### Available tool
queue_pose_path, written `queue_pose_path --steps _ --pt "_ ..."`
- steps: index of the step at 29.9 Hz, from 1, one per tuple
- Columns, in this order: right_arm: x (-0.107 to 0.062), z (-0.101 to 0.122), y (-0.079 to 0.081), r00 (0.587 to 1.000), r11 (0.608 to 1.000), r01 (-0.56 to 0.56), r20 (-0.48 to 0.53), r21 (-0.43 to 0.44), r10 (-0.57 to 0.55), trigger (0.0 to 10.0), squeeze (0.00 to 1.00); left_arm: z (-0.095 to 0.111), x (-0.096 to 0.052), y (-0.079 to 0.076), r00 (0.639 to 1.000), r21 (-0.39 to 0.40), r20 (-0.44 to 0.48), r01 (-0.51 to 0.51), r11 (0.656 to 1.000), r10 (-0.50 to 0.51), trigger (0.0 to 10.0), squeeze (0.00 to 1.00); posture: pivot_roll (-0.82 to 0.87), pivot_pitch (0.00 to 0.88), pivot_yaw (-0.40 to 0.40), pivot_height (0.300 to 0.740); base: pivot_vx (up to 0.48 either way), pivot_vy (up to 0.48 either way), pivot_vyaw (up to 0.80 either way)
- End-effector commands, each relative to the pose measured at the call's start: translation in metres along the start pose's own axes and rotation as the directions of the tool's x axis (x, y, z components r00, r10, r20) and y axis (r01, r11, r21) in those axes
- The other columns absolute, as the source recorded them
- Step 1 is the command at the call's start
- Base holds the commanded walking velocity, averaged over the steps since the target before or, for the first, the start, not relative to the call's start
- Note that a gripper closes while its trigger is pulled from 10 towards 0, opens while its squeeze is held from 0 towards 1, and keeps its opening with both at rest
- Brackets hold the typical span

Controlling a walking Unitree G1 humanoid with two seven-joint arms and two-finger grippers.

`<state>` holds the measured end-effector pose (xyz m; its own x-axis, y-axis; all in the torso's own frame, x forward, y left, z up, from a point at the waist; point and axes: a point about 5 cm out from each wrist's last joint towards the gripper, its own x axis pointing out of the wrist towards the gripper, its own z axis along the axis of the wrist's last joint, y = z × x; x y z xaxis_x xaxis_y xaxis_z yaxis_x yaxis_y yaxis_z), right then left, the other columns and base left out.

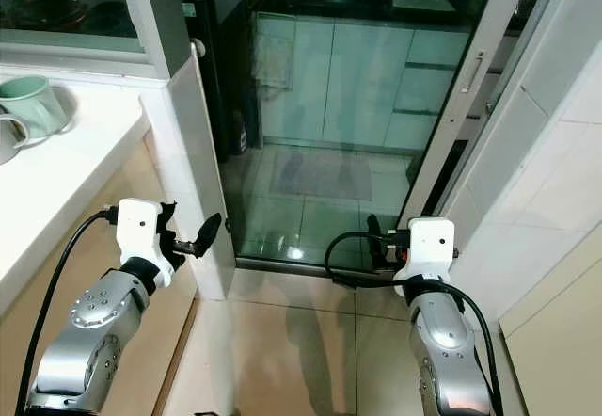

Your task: Restocking fridge

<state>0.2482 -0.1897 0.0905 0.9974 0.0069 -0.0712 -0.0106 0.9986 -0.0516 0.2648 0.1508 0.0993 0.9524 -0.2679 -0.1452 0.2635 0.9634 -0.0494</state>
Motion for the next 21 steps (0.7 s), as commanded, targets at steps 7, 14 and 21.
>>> queue_pose_path --steps 7,14,21 --pt "-0.001 0.0 -0.003 1.0 1.0 0.014 0.003 0.002 -0.014 10.0 0.16 0.002 0.002 0.0 1.0 0.005 0.004 0.003 1.0 -0.003 10.0 0.0 -0.17 0.0 0.029 0.74 0.0 0.0 0.0" --pt "0.003 0.002 0.001 1.0 1.0 0.002 0.002 -0.016 -0.002 10.0 0.15 0.001 0.001 0.0 1.0 0.014 -0.002 0.0 1.0 0.0 10.0 0.0 -0.16 0.04 0.013 0.74 0.0 0.0 0.0" --pt "0.015 0.005 0.021 0.993 0.992 -0.114 -0.01 -0.054 0.114 10.0 0.14 0.002 -0.006 0.004 0.999 0.027 -0.015 -0.049 0.998 0.049 10.0 0.0 -0.08 0.046 -0.03 0.74 0.0 0.0 0.0"
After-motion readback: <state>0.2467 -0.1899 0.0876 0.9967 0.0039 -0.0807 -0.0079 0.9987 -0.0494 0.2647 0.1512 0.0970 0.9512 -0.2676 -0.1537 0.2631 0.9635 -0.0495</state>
